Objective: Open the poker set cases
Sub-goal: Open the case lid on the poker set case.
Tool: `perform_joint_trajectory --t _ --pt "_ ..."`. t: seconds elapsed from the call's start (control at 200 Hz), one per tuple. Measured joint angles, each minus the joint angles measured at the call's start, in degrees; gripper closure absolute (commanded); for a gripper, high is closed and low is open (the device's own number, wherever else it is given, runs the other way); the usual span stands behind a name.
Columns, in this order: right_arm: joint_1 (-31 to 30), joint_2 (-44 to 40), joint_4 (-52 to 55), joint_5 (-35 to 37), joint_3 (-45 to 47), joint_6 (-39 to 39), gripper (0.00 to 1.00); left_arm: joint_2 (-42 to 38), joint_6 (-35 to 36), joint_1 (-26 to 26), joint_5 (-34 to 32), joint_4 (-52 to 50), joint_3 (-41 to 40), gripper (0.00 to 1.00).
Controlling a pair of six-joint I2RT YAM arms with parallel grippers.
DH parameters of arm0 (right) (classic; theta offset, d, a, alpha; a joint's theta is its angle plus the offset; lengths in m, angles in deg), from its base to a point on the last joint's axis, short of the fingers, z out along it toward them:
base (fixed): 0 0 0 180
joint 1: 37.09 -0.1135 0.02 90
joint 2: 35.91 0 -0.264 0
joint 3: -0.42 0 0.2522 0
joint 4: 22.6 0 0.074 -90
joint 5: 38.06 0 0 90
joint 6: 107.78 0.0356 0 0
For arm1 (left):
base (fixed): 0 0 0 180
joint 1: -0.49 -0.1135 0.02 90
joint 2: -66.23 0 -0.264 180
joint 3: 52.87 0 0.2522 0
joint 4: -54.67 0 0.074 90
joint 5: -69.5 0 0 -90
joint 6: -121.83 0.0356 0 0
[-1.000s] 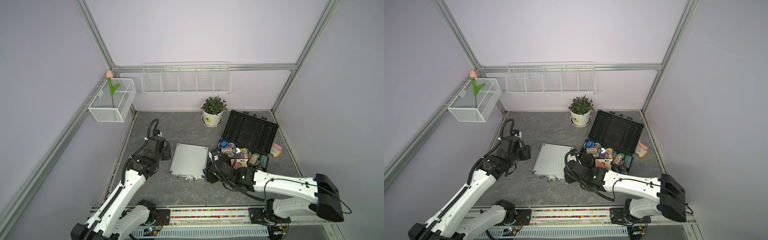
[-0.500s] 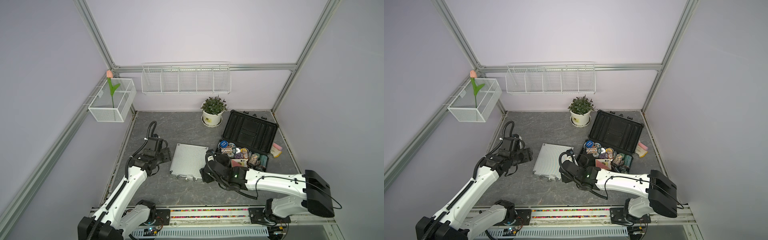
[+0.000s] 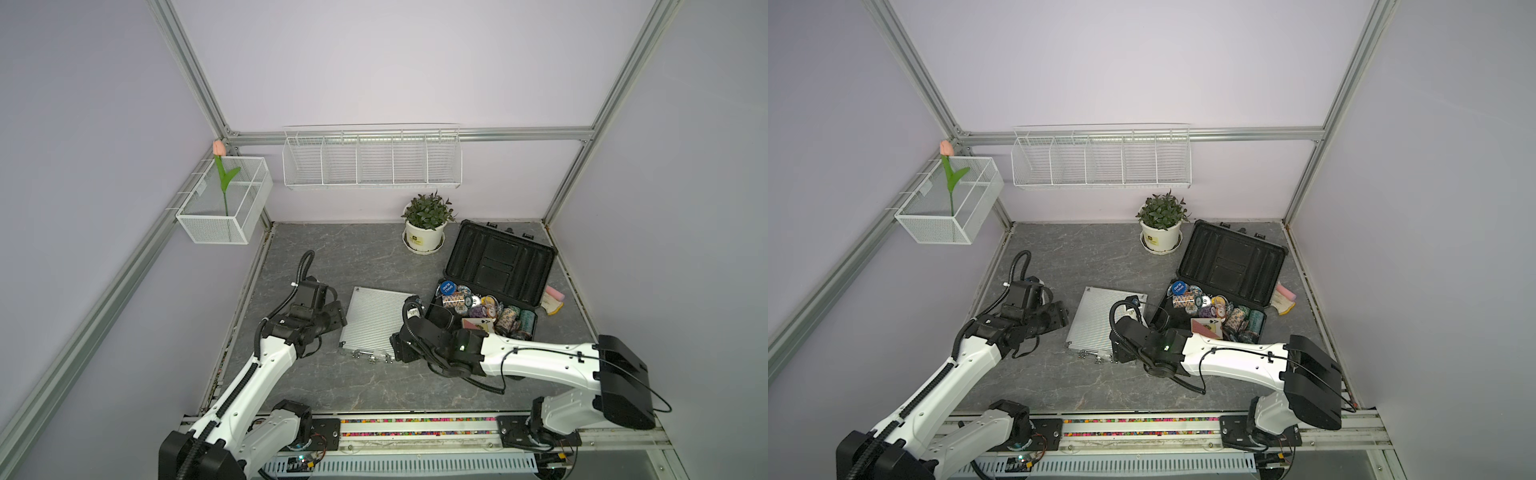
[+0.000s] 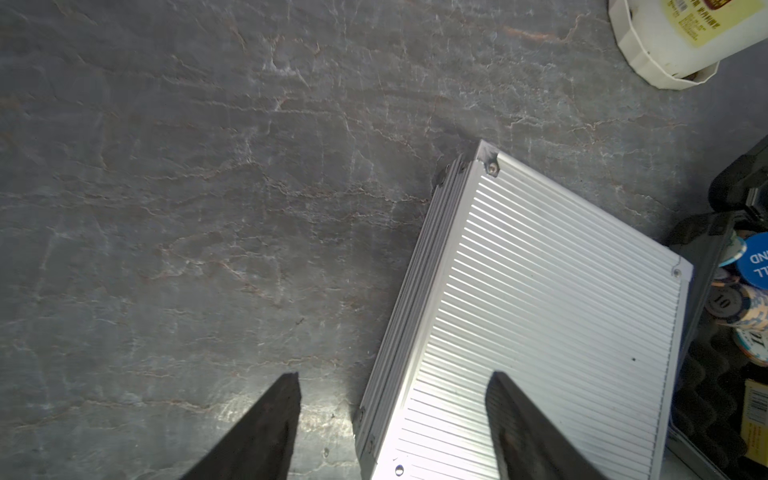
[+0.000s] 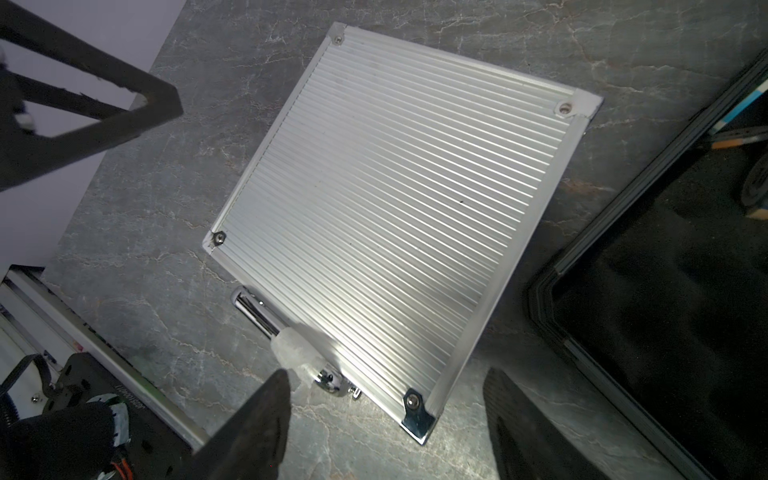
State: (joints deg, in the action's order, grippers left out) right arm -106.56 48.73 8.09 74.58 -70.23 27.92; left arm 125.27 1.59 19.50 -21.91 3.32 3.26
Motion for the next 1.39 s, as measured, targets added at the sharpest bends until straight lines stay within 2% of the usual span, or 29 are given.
perform_joint_trajectory --t 0.54,0.73,1.105,1.395 --pt "0.00 -4.15 0.00 -0.24 4.46 6.25 0.29 -0.35 -7.06 -0.31 5.07 5.84 -6.54 0.28" --pt "0.00 -1.75 -1.53 -2.45 4.46 7.65 0.30 -0.37 -7.96 -0.31 7.43 5.99 -7.65 0.28" --pt "0.33 1.40 -4.81 -6.01 5.18 10.99 0.30 -5.22 -10.64 -0.31 12.02 5.66 -13.35 0.29" --pt "2.99 2.82 -8.68 -9.33 9.81 14.12 0.32 -4.57 -11.80 -0.31 14.93 7.54 -14.47 0.31"
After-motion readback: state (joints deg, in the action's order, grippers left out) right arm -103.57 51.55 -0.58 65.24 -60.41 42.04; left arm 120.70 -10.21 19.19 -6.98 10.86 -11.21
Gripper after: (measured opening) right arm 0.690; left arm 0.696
